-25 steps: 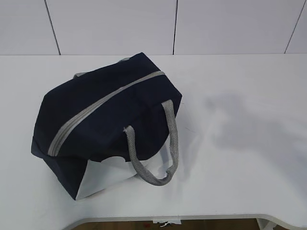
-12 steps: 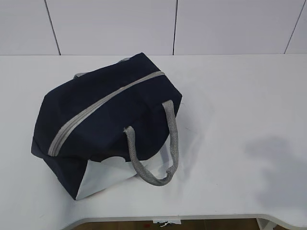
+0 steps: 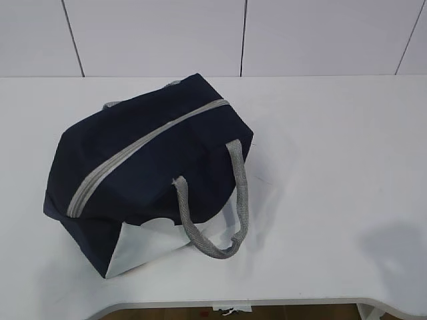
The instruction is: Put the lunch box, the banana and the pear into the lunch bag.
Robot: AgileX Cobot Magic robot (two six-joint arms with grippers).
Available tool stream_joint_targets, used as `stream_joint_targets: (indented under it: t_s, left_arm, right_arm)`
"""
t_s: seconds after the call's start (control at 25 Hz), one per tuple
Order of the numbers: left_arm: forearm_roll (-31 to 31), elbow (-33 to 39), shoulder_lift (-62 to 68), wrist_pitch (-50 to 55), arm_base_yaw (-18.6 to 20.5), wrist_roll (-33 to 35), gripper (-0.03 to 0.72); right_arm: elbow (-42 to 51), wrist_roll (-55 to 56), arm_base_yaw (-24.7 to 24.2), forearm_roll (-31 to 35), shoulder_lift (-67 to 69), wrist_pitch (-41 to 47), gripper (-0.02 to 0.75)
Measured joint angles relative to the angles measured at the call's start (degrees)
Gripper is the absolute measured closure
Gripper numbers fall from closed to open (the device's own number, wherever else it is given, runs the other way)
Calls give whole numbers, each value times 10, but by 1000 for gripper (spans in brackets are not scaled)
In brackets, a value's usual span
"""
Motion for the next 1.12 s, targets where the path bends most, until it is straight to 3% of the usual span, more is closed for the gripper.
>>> stream_joint_targets:
  t_s: [0.04, 0.08, 0.28, 1.12]
  left_arm:
    - [0, 0, -19, -12, 0, 0, 433]
    - [10, 45, -31, -24, 0, 0, 445]
    - [11, 70, -35, -64, 0, 0, 445]
    - [24, 70, -35, -71, 9, -30, 446]
  right_arm:
    - [9, 0, 0, 0, -4, -2, 374]
    - [13, -1, 0, 0, -9, -2, 374]
    - [16, -2, 0, 0, -36, -3, 374]
    - [32, -19, -6, 62, -80, 24, 374]
